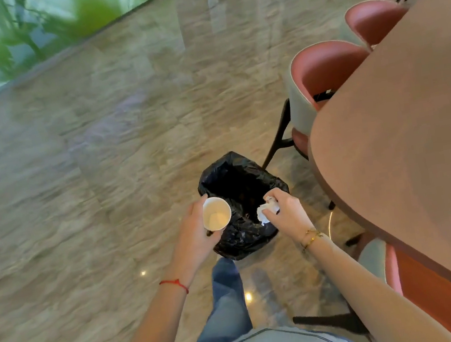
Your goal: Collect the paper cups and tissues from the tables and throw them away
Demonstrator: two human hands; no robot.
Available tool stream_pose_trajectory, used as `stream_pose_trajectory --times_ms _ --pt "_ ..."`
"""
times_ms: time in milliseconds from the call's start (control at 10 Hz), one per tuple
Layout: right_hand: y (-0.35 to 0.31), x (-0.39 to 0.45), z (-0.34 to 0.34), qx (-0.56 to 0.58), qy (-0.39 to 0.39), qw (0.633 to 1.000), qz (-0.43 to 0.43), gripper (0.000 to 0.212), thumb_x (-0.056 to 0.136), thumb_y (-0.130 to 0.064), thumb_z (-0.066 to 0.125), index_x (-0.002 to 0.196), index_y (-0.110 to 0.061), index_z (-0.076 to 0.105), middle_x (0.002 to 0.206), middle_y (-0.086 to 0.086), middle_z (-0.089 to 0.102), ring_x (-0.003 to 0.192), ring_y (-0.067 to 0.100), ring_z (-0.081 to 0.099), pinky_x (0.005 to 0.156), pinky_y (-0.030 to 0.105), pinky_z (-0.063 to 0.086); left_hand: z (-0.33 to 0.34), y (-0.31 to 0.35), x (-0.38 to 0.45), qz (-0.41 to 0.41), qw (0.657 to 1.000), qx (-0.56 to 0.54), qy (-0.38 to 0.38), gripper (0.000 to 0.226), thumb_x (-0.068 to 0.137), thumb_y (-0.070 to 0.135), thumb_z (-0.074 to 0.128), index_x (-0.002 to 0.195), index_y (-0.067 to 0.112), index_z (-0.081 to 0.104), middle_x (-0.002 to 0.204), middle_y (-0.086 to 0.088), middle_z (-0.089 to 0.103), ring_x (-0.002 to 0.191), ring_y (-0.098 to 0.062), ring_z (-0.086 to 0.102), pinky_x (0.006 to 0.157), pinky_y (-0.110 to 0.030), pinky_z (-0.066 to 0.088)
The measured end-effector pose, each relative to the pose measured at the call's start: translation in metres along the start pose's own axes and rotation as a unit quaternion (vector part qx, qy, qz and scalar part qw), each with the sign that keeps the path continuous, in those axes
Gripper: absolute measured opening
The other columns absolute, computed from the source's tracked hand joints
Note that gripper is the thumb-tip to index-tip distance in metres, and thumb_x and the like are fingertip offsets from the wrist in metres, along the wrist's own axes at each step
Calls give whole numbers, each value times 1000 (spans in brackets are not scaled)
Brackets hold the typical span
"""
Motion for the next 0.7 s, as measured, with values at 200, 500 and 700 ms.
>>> stream_pose_trajectory --times_ms 200,500,700 --pt "16 116 20 7 -17 997 76 27 85 -18 58 112 -13 54 113 8 59 96 23 56 74 30 45 15 -17 140 25 998 27 -45 83 78 31 77 147 23 31 144 0 42 126 -22 44 99 -33 41" --pt "46 232 39 -8 -67 983 173 52 90 -28 59 137 -18 42 138 5 50 122 23 51 95 33 45 45 -29 287 18 991 24 -133 84 77 14 76 148 20 30 146 -3 37 130 -24 39 102 -32 36" --pt "58 255 30 6 -55 983 178 51 90 -31 61 137 -19 44 137 2 53 122 20 54 98 32 46 66 -38 328 11 984 9 -178 86 79 18 77 149 21 27 147 -1 37 133 -22 39 104 -30 36"
Point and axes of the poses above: each hand's wrist, its own x-axis towards the middle knuckle, its own z-axis out of the palm, y = z × x, the point moved 7 cm from there along x, towards the middle knuckle
